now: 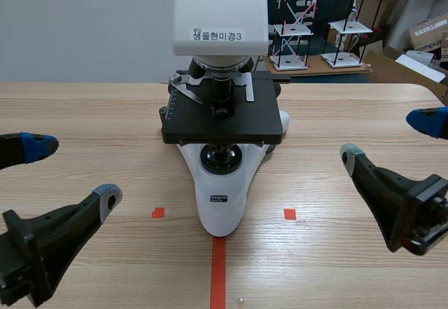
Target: Point at the eyepiece
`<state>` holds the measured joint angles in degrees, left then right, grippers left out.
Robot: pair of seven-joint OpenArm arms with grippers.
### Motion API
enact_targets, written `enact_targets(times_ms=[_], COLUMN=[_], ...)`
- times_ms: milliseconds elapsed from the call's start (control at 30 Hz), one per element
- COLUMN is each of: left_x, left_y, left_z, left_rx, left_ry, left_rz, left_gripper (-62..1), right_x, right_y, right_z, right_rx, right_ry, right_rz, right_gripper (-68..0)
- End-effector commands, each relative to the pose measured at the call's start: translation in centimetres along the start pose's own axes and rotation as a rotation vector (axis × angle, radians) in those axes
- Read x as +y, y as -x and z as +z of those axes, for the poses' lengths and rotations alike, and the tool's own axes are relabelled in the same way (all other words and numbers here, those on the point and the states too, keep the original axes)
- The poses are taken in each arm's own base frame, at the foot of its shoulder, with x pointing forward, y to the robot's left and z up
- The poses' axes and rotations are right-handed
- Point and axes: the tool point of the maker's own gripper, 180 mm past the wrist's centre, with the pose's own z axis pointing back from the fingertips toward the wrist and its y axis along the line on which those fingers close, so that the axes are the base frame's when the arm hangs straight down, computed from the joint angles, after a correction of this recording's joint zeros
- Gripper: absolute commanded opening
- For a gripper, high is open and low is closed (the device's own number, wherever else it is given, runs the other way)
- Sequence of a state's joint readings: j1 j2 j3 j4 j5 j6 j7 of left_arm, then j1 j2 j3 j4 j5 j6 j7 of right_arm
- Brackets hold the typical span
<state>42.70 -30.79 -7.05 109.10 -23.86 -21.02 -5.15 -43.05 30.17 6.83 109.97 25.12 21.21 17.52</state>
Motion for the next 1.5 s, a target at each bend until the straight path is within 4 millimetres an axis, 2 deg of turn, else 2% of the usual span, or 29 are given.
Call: enact_targets(times_ms=[0,100,167,400,533,767,1033,1267,1467], left_x=[-0.2,-0.2,-0.2,-0.2,-0.2,-0.2,-0.2,-0.2,-0.2], left_y=[-1.0,-1.0,-1.0,-1.0,-1.0,-1.0,-1.0,-1.0,-1.0], left_z=[0.0,0.0,0.0,0.0,0.0,0.0,0.0,0.0,0.0], left_rx=[-0.036,-0.036,-0.036,-0.036,-0.036,-0.036,-0.036,-0.036,-0.036], left_ry=[-0.001,-0.001,-0.001,-0.001,-0.001,-0.001,-0.001,-0.001,-0.001], left_rz=[0.003,0.003,0.004,0.003,0.003,0.003,0.003,0.003,0.003], left_gripper=[1.4,1.4,1.4,1.4,1.4,1.4,1.4,1.4,1.4], right_x=[-0.2,-0.2,-0.4,-2.1,-4.1,-7.4,-9.9,-11.8,-11.5], right_y=[-0.8,-0.8,-1.0,-3.4,-5.5,-10.3,-15.3,-16.6,-17.2], right_z=[-0.1,-0.1,-0.1,-0.2,-0.8,-3.0,-6.0,-9.7,-13.0], right_rx=[-0.027,-0.028,-0.033,-0.124,-0.170,-0.240,-0.304,-0.298,-0.299], right_ry=[-0.001,-0.004,0.001,0.037,0.069,0.134,0.107,0.091,0.036], right_rz=[0.005,0.009,0.016,0.108,0.184,0.377,0.508,0.530,0.535], right_gripper=[-9.8,-10.3,-15.3,-52.0,-65.3,-66.5,-66.5,-66.5,-66.5])
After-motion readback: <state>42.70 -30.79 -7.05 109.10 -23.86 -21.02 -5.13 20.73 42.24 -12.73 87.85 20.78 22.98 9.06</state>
